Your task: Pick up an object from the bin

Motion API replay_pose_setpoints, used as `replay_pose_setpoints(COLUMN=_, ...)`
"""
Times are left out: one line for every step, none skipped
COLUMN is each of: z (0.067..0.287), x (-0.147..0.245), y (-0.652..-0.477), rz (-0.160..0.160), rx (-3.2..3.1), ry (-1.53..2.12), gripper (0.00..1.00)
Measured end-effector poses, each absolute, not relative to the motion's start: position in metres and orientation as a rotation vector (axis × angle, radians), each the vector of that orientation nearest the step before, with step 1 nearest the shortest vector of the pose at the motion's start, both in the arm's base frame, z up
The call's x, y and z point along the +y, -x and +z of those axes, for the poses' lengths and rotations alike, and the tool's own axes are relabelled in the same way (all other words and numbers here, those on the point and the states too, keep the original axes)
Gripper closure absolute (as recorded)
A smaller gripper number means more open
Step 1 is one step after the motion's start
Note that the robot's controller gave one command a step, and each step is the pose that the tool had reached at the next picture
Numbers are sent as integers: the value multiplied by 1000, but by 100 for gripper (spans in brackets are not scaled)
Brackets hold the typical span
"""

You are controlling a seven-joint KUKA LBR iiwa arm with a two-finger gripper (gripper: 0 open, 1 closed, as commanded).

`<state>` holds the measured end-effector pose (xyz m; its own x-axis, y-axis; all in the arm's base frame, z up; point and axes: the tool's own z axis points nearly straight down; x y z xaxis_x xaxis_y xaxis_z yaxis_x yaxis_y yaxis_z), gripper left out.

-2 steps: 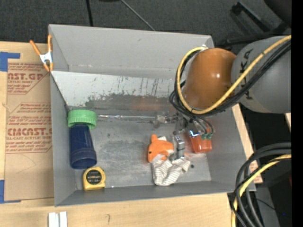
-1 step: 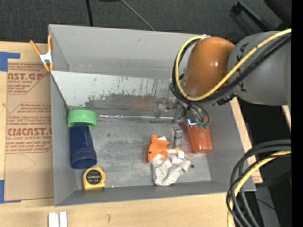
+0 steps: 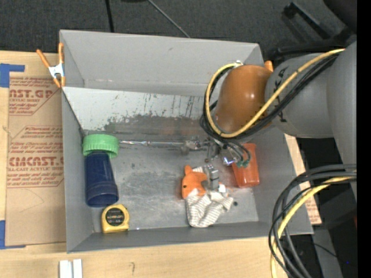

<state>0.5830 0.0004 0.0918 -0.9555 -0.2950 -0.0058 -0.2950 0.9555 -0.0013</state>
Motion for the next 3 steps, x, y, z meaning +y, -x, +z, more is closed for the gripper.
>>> replay_pose_setpoints(z=74, x=-3, y=-580, rz=-1, rx=3130, ry=107, gripper=100)
replay_pose_setpoints(z=74, x=-3, y=-580, rz=-1, rx=3130, ry=108, gripper=100)
replay_pose_setpoints(z=78, x=-3, y=-579, rz=-1, rx=3133, ry=108, gripper=100)
